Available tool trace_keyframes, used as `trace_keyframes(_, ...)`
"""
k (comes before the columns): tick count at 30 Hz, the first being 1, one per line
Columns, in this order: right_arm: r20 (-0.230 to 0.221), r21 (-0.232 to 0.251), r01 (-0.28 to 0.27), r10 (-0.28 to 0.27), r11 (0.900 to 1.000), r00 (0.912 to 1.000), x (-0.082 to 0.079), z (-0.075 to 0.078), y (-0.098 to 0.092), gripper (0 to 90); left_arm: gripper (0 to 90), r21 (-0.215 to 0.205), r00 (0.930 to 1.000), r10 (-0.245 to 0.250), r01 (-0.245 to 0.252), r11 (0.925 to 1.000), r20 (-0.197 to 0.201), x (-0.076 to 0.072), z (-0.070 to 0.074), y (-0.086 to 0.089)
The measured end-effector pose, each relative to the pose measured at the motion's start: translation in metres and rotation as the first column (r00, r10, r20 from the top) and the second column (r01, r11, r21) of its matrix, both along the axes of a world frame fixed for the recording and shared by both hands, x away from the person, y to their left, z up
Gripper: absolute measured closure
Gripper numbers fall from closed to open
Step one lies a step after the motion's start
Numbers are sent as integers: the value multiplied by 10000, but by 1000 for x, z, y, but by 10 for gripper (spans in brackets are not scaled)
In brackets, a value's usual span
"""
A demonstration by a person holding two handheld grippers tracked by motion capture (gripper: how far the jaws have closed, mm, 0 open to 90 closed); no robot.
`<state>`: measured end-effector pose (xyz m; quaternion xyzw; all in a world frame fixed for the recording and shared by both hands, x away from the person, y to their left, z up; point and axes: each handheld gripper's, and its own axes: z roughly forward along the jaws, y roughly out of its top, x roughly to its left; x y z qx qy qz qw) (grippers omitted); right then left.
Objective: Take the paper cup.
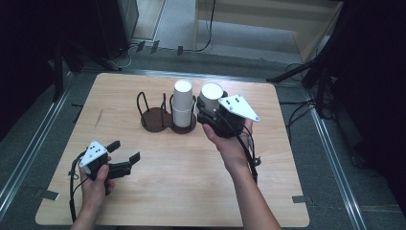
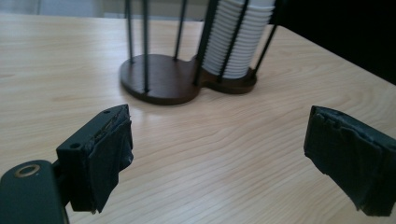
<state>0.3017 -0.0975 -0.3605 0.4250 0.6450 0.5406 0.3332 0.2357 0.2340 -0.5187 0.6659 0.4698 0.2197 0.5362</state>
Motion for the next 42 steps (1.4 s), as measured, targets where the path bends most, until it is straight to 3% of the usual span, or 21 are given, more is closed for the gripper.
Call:
trace_keyframes(2, -39, -45, 94, -94, 9999, 9999, -3, -5, -7, 314, 84, 54, 9998, -211, 210, 9998, 29, 2, 2, -9)
trace_keyframes(6, -132, 47, 300, -300, 9995, 9995, -6, -12, -21, 313, 84, -330, 9981, -603, 606, 9976, 113, 10, 7, -27)
trace_keyframes(14, -251, 70, 391, -389, 9992, 9989, -21, -30, -39, 311, 84, -157, 9933, -1065, 1072, 9941, 441, 22, 25, -61)
trace_keyframes(19, -406, -208, 308, -316, 9993, 9987, -38, -54, -39, 306, 83, 50, 9870, -1439, 1439, 9896, 716, 16, 26, -78)
trace_keyframes(22, -720, -5, 405, -404, 9992, 9966, -46, -66, -40, 304, 84, 356, 9849, -1516, 1491, 9882, 840, 12, 25, -87)
trace_keyframes(24, -783, 66, 398, -392, 9992, 9962, -49, -70, -41, 304, 84, 451, 9804, -1691, 1652, 9852, 1013, 8, 21, -90)
trace_keyframes(31, -1018, 295, 273, -242, 9992, 9945, -56, -89, -43, 304, 83, 597, 9746, -2181, 2150, 9748, 516, 8, 9, -103)
trace_keyframes(37, -1219, 446, 118, -63, 9989, 9925, -61, -95, -34, 304, 72, 988, 9569, -2851, 2789, 9552, 555, 5, 9, -124)
trace_keyframes(42, -1187, 559, -191, 257, 9983, 9926, -66, -96, -26, 304, 66, 1235, 9488, -3130, 3059, 9440, 422, 2, 5, -138)
